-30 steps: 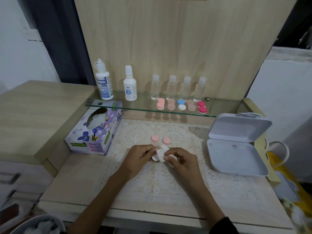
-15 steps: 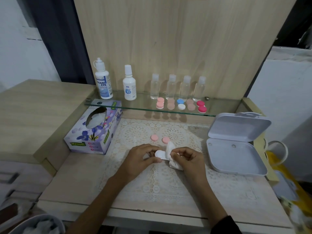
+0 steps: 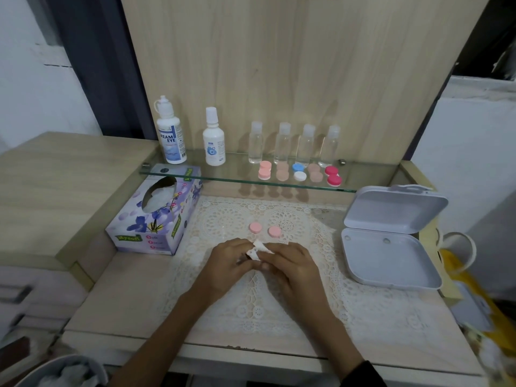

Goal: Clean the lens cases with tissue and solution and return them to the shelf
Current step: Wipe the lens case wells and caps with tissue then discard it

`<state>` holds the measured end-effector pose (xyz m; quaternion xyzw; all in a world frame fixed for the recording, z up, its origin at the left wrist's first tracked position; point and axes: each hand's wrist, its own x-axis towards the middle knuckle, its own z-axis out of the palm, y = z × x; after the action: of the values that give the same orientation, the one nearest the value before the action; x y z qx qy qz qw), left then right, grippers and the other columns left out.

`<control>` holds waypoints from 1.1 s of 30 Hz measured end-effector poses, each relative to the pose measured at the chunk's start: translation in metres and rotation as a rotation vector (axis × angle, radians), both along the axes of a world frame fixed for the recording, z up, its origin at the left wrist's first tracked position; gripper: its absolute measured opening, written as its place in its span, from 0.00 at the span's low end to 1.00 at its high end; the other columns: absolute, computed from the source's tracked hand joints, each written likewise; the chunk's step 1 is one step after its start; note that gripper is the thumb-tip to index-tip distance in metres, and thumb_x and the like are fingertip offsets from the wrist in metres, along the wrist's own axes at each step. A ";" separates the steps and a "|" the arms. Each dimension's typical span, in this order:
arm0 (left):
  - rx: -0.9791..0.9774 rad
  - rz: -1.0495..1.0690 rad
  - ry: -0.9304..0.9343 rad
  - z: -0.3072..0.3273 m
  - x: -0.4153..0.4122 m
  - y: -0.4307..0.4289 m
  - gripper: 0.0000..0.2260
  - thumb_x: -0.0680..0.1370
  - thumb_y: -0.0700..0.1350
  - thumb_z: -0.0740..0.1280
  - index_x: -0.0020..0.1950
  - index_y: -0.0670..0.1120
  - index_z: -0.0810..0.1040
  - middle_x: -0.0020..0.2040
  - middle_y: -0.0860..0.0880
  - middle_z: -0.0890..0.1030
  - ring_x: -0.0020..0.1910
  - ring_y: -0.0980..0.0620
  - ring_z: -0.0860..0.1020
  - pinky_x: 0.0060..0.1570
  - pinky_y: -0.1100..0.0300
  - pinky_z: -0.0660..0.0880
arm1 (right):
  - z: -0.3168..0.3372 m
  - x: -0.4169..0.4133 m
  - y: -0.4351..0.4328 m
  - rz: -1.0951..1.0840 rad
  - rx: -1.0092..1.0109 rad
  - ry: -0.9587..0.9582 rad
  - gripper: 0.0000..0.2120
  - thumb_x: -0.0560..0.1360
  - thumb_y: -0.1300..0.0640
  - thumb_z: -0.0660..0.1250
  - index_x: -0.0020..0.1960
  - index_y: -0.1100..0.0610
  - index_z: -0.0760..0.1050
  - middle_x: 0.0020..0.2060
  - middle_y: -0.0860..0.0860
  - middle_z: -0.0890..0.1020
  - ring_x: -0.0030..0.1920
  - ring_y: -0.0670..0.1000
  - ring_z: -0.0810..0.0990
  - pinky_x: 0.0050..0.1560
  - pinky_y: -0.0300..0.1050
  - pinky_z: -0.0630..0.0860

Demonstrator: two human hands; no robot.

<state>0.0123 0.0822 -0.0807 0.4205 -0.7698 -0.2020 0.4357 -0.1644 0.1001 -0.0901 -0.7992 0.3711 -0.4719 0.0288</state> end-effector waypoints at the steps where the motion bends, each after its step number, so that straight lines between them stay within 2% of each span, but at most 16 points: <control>1: -0.005 -0.004 0.009 0.001 0.000 0.001 0.11 0.71 0.56 0.69 0.49 0.54 0.78 0.40 0.54 0.80 0.39 0.55 0.78 0.39 0.59 0.74 | 0.000 0.000 0.000 0.012 0.047 -0.042 0.09 0.77 0.58 0.67 0.56 0.55 0.82 0.55 0.49 0.81 0.55 0.47 0.78 0.54 0.47 0.76; 3: -0.001 -0.017 0.037 0.003 -0.001 0.002 0.14 0.70 0.56 0.69 0.53 0.55 0.78 0.43 0.56 0.81 0.41 0.58 0.78 0.42 0.64 0.73 | 0.004 -0.001 0.001 0.043 0.159 -0.149 0.09 0.77 0.59 0.67 0.55 0.53 0.83 0.53 0.50 0.79 0.53 0.47 0.78 0.49 0.41 0.76; 5: 0.011 -0.026 0.063 0.002 -0.001 0.002 0.14 0.70 0.54 0.70 0.55 0.54 0.79 0.43 0.60 0.81 0.42 0.60 0.78 0.44 0.67 0.73 | 0.008 -0.002 0.001 0.084 0.242 -0.231 0.10 0.76 0.64 0.67 0.53 0.54 0.83 0.52 0.50 0.79 0.51 0.44 0.79 0.48 0.36 0.75; 9: 0.035 0.006 0.129 -0.002 0.001 0.000 0.16 0.68 0.48 0.74 0.54 0.46 0.83 0.43 0.60 0.82 0.41 0.60 0.79 0.44 0.69 0.73 | 0.008 -0.003 0.000 0.021 0.285 -0.302 0.10 0.73 0.66 0.67 0.48 0.56 0.84 0.48 0.49 0.82 0.49 0.42 0.80 0.48 0.34 0.74; 12: 0.032 -0.008 0.169 -0.001 0.001 0.001 0.16 0.68 0.51 0.73 0.54 0.47 0.83 0.43 0.58 0.82 0.40 0.58 0.80 0.44 0.68 0.74 | 0.007 -0.003 -0.001 -0.034 0.329 -0.369 0.10 0.71 0.66 0.67 0.45 0.56 0.84 0.45 0.48 0.83 0.47 0.44 0.81 0.47 0.38 0.76; 15: 0.028 -0.030 0.166 0.001 0.001 0.002 0.15 0.69 0.51 0.72 0.55 0.51 0.83 0.42 0.56 0.82 0.39 0.57 0.79 0.43 0.68 0.74 | 0.007 -0.004 -0.001 -0.072 0.289 -0.377 0.10 0.70 0.68 0.67 0.43 0.56 0.84 0.41 0.49 0.83 0.42 0.43 0.80 0.42 0.41 0.76; 17: 0.019 -0.023 0.185 0.004 0.000 0.003 0.15 0.69 0.53 0.72 0.55 0.54 0.82 0.43 0.57 0.82 0.40 0.58 0.79 0.42 0.66 0.75 | 0.003 -0.007 -0.004 -0.137 0.296 -0.436 0.10 0.69 0.69 0.68 0.42 0.56 0.84 0.39 0.48 0.82 0.41 0.44 0.80 0.42 0.46 0.77; 19: 0.013 -0.014 0.214 0.005 0.001 0.003 0.16 0.69 0.56 0.71 0.55 0.54 0.80 0.45 0.56 0.82 0.41 0.57 0.79 0.43 0.63 0.76 | 0.002 -0.011 -0.007 -0.166 0.348 -0.548 0.11 0.70 0.68 0.68 0.42 0.54 0.84 0.39 0.47 0.83 0.43 0.46 0.81 0.45 0.54 0.78; 21: 0.025 -0.016 0.228 0.004 0.002 0.004 0.16 0.69 0.56 0.72 0.55 0.56 0.80 0.46 0.57 0.82 0.41 0.57 0.80 0.44 0.65 0.76 | 0.004 -0.012 -0.007 -0.149 0.334 -0.603 0.09 0.72 0.66 0.68 0.45 0.54 0.83 0.42 0.46 0.83 0.47 0.49 0.81 0.48 0.57 0.78; 25: 0.043 -0.015 0.169 0.003 0.000 0.004 0.17 0.68 0.53 0.73 0.56 0.56 0.80 0.43 0.58 0.82 0.39 0.59 0.79 0.42 0.68 0.74 | 0.013 -0.009 0.002 -0.061 0.237 -0.426 0.09 0.77 0.60 0.64 0.53 0.56 0.82 0.50 0.46 0.83 0.54 0.46 0.80 0.51 0.48 0.77; 27: 0.035 -0.016 0.149 0.003 0.001 0.003 0.09 0.68 0.51 0.73 0.48 0.54 0.83 0.40 0.56 0.82 0.37 0.59 0.78 0.40 0.68 0.73 | 0.013 -0.006 0.005 0.001 0.266 -0.263 0.12 0.79 0.52 0.63 0.58 0.51 0.81 0.57 0.45 0.81 0.60 0.45 0.78 0.54 0.46 0.77; 29: 0.037 0.007 0.159 0.003 0.003 0.002 0.04 0.70 0.50 0.72 0.40 0.50 0.82 0.37 0.55 0.82 0.36 0.57 0.79 0.39 0.66 0.74 | 0.010 -0.003 0.005 0.025 0.261 -0.078 0.15 0.79 0.47 0.62 0.63 0.48 0.78 0.64 0.43 0.77 0.65 0.41 0.74 0.59 0.38 0.75; 31: 0.051 0.038 0.197 0.004 0.004 0.003 0.07 0.70 0.50 0.71 0.38 0.47 0.82 0.35 0.54 0.81 0.36 0.55 0.79 0.39 0.63 0.74 | 0.006 -0.002 0.003 0.072 0.261 -0.026 0.17 0.78 0.52 0.64 0.67 0.47 0.75 0.67 0.44 0.75 0.66 0.41 0.73 0.60 0.34 0.73; 33: 0.070 0.018 0.218 0.006 0.003 0.004 0.05 0.69 0.50 0.72 0.40 0.49 0.82 0.36 0.54 0.82 0.36 0.55 0.79 0.40 0.65 0.74 | 0.002 -0.002 0.000 0.089 0.230 -0.073 0.17 0.77 0.59 0.68 0.65 0.50 0.77 0.64 0.48 0.78 0.62 0.45 0.77 0.56 0.38 0.76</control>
<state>0.0151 0.0860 -0.0749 0.4181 -0.7064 -0.2693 0.5036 -0.1666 0.1000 -0.0880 -0.7885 0.3858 -0.4533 0.1546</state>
